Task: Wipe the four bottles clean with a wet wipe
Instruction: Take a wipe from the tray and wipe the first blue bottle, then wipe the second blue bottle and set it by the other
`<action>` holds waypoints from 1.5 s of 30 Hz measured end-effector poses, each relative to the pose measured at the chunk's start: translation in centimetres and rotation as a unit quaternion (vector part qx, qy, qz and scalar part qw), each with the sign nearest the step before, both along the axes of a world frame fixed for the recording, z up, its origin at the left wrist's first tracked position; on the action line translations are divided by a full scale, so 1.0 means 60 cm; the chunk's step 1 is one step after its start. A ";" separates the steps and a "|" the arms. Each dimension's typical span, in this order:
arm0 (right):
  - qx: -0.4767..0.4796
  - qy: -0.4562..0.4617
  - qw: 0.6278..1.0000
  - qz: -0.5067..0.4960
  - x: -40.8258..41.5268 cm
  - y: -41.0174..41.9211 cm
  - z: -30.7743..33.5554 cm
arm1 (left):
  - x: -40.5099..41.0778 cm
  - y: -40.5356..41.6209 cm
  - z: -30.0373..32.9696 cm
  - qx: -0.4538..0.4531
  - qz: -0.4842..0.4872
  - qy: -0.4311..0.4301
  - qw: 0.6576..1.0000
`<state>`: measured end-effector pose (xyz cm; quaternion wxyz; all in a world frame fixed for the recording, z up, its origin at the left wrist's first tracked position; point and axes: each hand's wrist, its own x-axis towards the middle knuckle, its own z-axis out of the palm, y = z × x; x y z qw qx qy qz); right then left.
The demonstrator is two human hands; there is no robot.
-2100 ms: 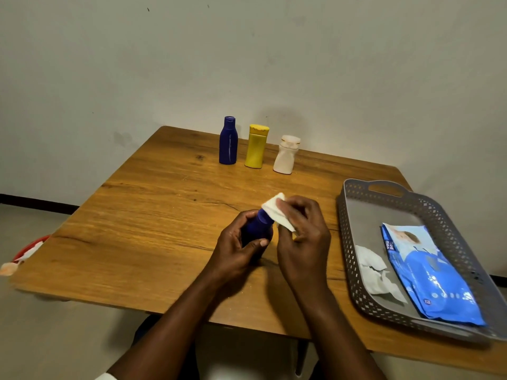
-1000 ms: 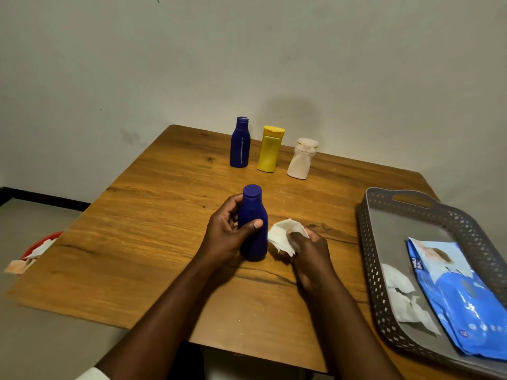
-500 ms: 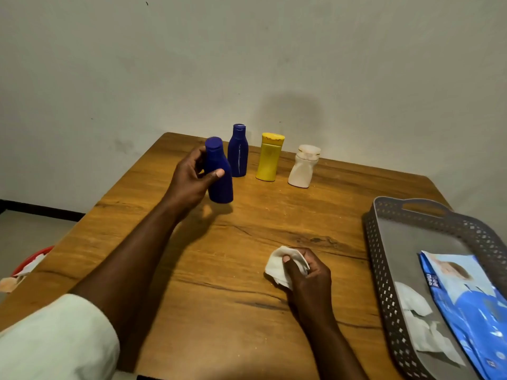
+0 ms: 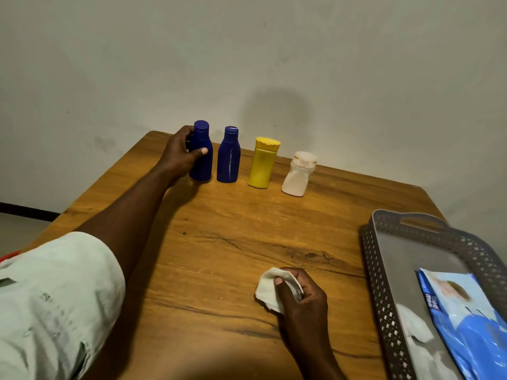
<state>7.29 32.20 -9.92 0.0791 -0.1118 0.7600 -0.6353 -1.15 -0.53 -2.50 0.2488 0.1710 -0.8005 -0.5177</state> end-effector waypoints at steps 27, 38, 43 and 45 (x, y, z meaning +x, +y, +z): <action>0.017 0.013 1.000 0.007 0.001 0.002 -0.007 | -0.023 -0.019 -0.009 0.033 -0.020 -0.019 0.999; -0.008 -0.009 1.000 0.009 0.002 0.003 -0.001 | -0.054 0.008 0.064 -0.452 0.047 -0.028 0.890; -0.015 -0.013 1.000 0.010 0.002 0.002 -0.006 | -0.071 0.044 0.075 -0.530 0.019 -0.137 0.837; -0.015 -0.007 1.000 0.010 0.002 0.002 -0.007 | -0.071 0.052 0.074 -0.538 0.023 -0.150 0.829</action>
